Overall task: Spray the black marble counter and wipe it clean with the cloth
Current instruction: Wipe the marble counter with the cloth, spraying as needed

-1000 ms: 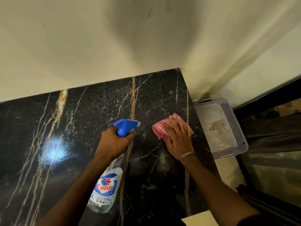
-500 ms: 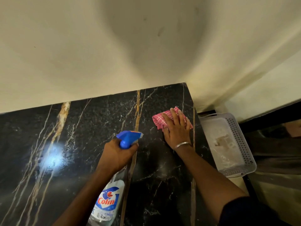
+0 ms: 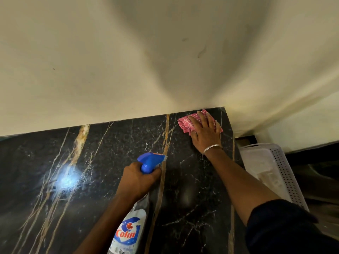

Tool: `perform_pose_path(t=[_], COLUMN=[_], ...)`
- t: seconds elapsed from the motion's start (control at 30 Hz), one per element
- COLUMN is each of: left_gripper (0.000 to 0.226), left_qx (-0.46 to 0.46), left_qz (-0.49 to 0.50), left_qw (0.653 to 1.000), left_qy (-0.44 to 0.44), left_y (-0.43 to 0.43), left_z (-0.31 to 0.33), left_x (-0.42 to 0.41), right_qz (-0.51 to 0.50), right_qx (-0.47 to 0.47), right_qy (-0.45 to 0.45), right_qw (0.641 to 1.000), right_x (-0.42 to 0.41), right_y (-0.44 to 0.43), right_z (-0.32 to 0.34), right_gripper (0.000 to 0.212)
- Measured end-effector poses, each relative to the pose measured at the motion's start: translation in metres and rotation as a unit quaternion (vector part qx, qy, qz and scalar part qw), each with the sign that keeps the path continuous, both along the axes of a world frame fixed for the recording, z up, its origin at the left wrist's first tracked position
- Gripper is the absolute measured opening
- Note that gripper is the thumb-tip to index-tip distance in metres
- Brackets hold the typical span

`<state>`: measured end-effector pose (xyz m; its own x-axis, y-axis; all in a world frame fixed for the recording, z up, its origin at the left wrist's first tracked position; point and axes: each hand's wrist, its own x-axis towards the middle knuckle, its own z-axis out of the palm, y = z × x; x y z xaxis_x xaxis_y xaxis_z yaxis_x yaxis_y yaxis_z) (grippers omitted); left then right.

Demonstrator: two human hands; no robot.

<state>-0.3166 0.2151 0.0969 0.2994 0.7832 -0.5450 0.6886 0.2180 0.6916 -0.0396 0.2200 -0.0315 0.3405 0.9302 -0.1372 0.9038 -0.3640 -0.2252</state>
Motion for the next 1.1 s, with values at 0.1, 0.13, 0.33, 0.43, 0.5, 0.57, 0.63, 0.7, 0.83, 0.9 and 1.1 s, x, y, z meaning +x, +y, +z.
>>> perform_pose_path(t=[0.1, 0.13, 0.33, 0.43, 0.5, 0.57, 0.63, 0.7, 0.83, 0.9, 1.1], left_gripper=[0.021, 0.022, 0.02, 0.022, 0.023, 0.025, 0.03, 0.036, 0.036, 0.03, 0.023], left_qx=[0.0, 0.0, 0.002, 0.002, 0.0, 0.003, -0.004, -0.014, -0.023, -0.023, -0.016], left_qz=[0.006, 0.007, 0.015, 0.01, 0.005, -0.006, -0.009, -0.01, -0.017, -0.011, 0.019], left_qw=[1.0, 1.0, 1.0, 1.0, 1.0, 1.0, 1.0, 1.0, 0.999, 1.0, 1.0], left_qy=[-0.011, -0.013, -0.021, -0.02, -0.017, -0.013, -0.01, -0.01, -0.013, -0.009, -0.006], left_y=[0.001, 0.001, -0.009, -0.017, -0.02, -0.022, -0.023, -0.023, -0.019, -0.017, -0.008], left_z=[0.003, 0.005, 0.009, 0.007, 0.003, -0.002, -0.007, -0.013, -0.018, -0.018, -0.014], left_x=[0.0, 0.0, 0.0, 0.001, 0.003, 0.005, 0.007, 0.011, 0.016, 0.016, 0.007], right_qz=[0.011, 0.013, 0.012, -0.007, -0.011, -0.012, -0.017, -0.019, -0.011, -0.037, -0.092], right_qx=[-0.01, -0.011, 0.01, 0.02, 0.029, 0.026, 0.019, 0.019, 0.016, 0.016, 0.008], right_qy=[0.005, 0.003, -0.018, -0.023, -0.03, -0.032, -0.033, -0.031, -0.037, -0.028, -0.017], right_qw=[1.0, 1.0, 1.0, 0.999, 0.999, 0.999, 0.999, 0.999, 0.999, 0.999, 0.996], right_x=[0.001, 0.0, -0.019, -0.037, -0.05, -0.057, -0.057, -0.054, -0.036, -0.022, 0.004], right_y=[-0.014, -0.023, -0.122, -0.187, -0.224, -0.244, -0.247, -0.242, -0.208, -0.176, -0.051], right_z=[-0.002, -0.002, -0.002, -0.004, -0.004, -0.004, -0.005, -0.006, 0.0, 0.001, 0.0], right_gripper=[0.058, 0.059, 0.058, 0.057, 0.058, 0.058, 0.059, 0.058, 0.057, 0.056, 0.055])
